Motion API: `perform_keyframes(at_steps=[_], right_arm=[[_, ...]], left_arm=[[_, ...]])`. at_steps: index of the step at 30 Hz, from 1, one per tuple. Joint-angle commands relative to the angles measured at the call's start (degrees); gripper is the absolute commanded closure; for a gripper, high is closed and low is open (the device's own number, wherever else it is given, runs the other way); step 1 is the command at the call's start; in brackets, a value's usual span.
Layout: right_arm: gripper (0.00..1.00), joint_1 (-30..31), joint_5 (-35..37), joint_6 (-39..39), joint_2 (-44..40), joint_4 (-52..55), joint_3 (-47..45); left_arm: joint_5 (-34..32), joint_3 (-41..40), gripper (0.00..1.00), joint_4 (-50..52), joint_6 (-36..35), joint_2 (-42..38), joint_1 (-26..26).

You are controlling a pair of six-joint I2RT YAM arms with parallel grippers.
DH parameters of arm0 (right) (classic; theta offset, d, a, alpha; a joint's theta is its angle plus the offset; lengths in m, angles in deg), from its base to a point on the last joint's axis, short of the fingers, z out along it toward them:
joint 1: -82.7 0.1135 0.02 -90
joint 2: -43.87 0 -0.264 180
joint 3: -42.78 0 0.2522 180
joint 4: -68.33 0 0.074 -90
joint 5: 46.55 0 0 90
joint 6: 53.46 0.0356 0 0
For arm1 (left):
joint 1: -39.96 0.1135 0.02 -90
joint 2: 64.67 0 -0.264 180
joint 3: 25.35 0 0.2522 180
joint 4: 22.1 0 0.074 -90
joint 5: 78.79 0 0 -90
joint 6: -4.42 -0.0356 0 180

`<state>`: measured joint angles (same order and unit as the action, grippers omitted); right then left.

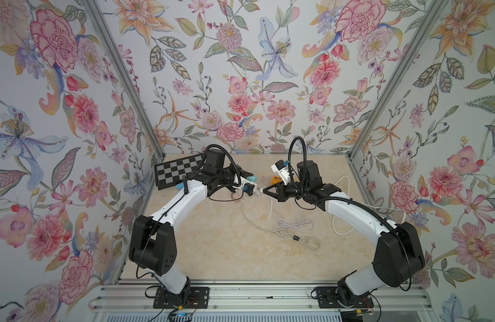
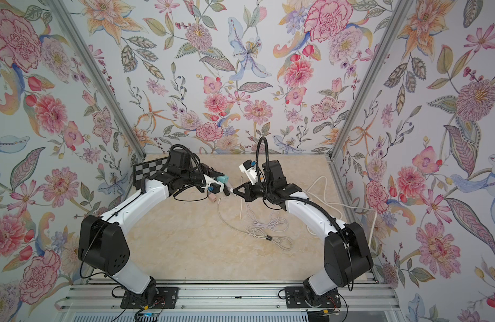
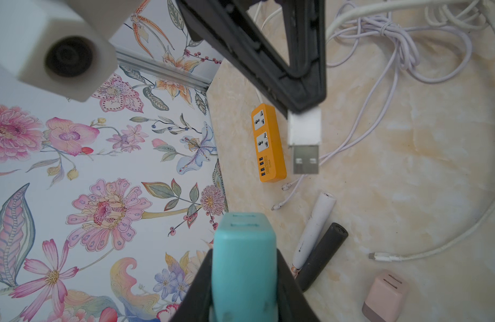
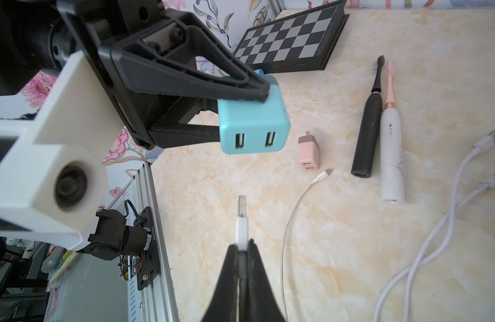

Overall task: Charge the electric toothbrush
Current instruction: Insert the charging cable into the plug.

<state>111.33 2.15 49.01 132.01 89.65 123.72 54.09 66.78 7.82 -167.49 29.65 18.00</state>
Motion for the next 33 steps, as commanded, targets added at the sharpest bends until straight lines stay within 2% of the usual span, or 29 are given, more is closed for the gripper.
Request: perform_keyframes(at_steps=[1,12,33], right_arm=[[1.0,-0.2,0.6,0.4,-0.3,0.4,2.7],[1.0,-0.7,2.1,0.9,1.4,-1.0,4.8],[1.0,0.2,-1.7,0.4,0.2,-3.8,4.2]], left_arm=[[0.1,0.1,0.85,0.1,-1.8,0.0,-1.3],[0.1,0.3,0.85,0.7,-2.1,0.2,-2.3],[-0.1,0.2,0.85,0.4,-2.0,0.8,-3.3]])
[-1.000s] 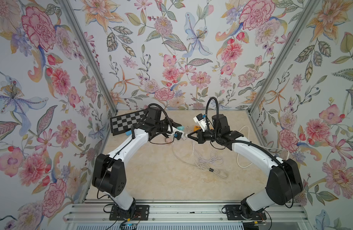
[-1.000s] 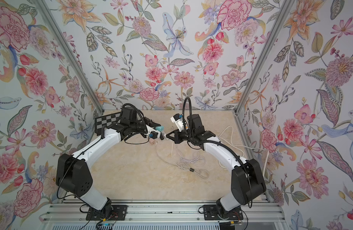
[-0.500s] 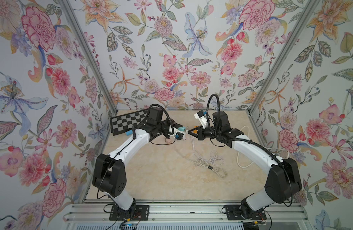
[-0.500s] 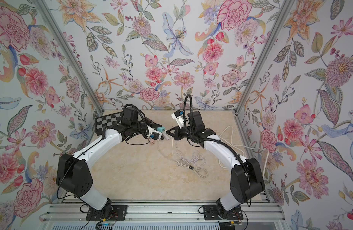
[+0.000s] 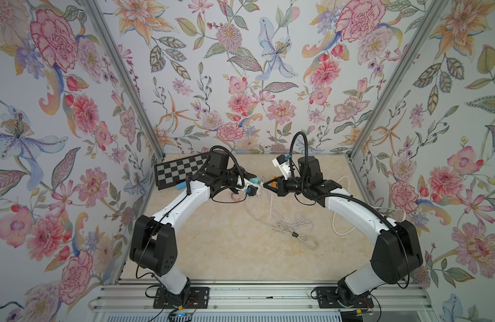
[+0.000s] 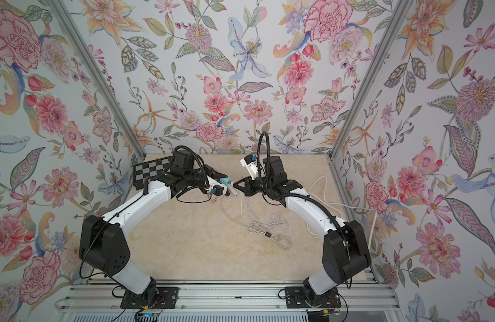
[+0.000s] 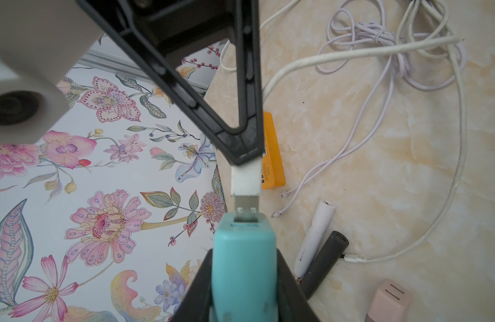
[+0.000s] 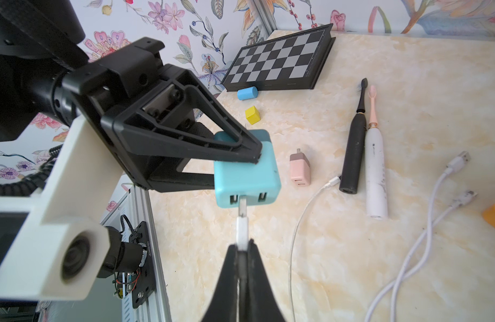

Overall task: Charge the electric toothbrush
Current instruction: Insert the charging cable into the plug.

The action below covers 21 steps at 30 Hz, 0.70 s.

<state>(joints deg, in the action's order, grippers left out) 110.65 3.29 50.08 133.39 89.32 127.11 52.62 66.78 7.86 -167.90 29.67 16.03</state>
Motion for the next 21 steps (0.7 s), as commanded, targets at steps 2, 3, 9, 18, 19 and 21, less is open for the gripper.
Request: perform_keyframes(at_steps=[2,3,9,18,19,21], right_arm=[[1.0,0.8,-2.5,-0.8,-1.3,-3.5,0.7],[1.0,0.9,-2.3,-0.8,-1.4,-3.6,0.7],[1.0,1.5,-3.6,-1.5,-2.0,-4.1,0.8],[1.0,2.2,-1.9,-1.9,-1.8,-5.0,0.6],[1.0,2.0,-1.7,-1.6,-1.6,-5.2,0.8],[1.0,1.3,-1.9,-0.9,-1.1,-5.5,1.2]], left_arm=[[1.1,0.2,0.85,0.4,-1.6,0.9,-1.4],[1.2,0.2,0.85,0.4,-1.7,0.8,-1.4],[1.0,0.3,0.85,0.6,-1.6,1.3,-1.4],[2.8,0.4,0.86,0.2,-1.2,0.9,-1.8],[3.4,0.4,0.86,0.0,-1.1,0.7,-2.0],[4.9,0.3,0.87,-0.8,-0.6,0.2,-2.6]])
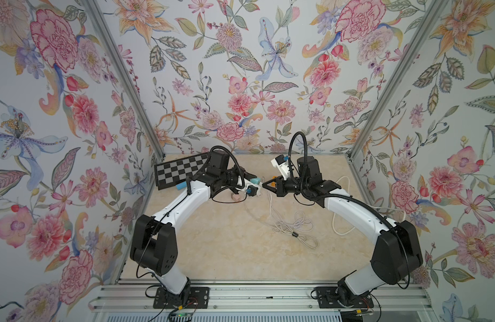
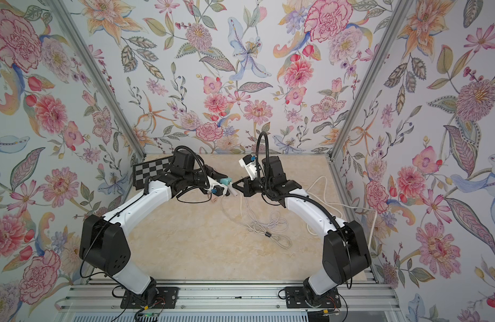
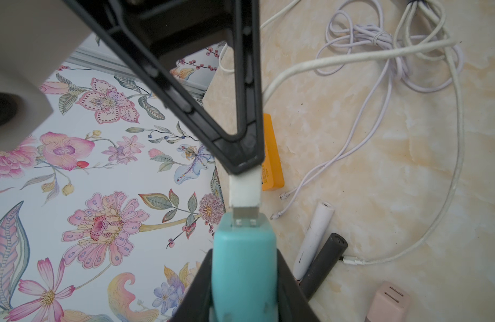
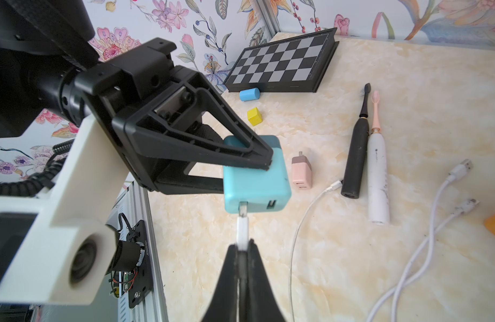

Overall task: Charge the electric toothbrush
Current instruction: Insert the charging cable into the plug.

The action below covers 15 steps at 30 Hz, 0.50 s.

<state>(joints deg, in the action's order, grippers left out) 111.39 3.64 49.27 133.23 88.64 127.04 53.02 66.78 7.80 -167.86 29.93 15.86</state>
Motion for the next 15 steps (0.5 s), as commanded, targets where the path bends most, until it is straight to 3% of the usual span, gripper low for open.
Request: perform_keyframes(at_steps=[1,9,15], right_arm=[[1.0,0.4,-2.4,0.0,-0.9,-4.9,1.4],[1.0,0.5,-6.5,-4.8,-0.6,-5.0,1.5],[1.0,1.1,-6.0,-4.9,-0.1,-5.3,3.0]], left_arm=[[4.9,0.2,0.87,-1.1,-0.4,-0.3,-2.7],[11.4,1.3,0.92,-1.2,0.7,-1.4,-6.3],[9.9,1.7,0.96,-0.8,-0.2,-1.5,-10.3]])
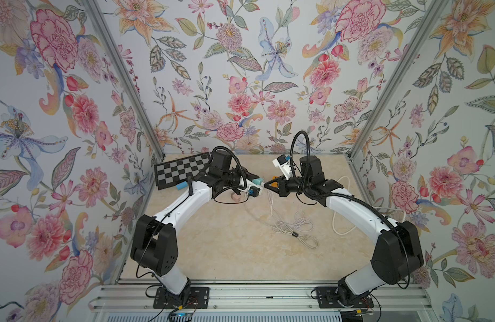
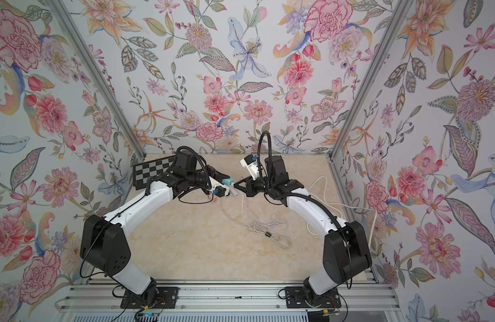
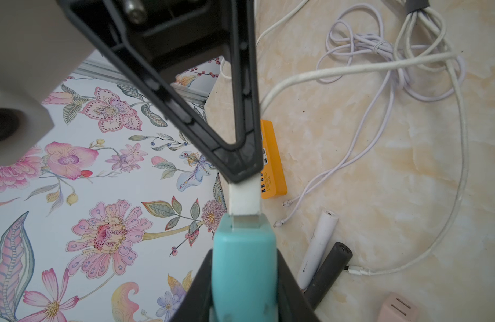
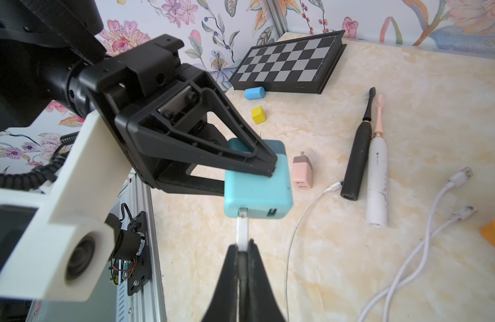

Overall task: Charge the electric toothbrush
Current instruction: Insert the charging cable into the plug.

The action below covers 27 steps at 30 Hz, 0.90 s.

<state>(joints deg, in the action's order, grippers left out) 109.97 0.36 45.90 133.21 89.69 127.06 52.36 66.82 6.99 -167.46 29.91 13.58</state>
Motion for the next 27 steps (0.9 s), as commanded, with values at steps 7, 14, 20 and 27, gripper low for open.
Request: perform_keyframes(at_steps=[7,14,20,27], right_arm=[[1.0,2.8,1.2,7.5,2.0,-16.3,0.5],[1.0,6.0,0.4,5.9,4.8,-15.6,2.7],[1.0,7.5,2.3,4.1,5.6,-14.1,2.9],[0.71,3.8,4.3,5.3,-3.1,-12.1,-4.1]], left_arm=[[16.9,-5.5,1.0,-18.3,12.1,-4.4,-9.4],[12.8,0.3,1.0,-3.9,2.4,-2.0,-13.5],[11.8,8.4,1.0,11.1,-4.2,2.4,-15.9],[-3.2,-5.1,1.0,2.9,6.9,-4.4,-11.2]])
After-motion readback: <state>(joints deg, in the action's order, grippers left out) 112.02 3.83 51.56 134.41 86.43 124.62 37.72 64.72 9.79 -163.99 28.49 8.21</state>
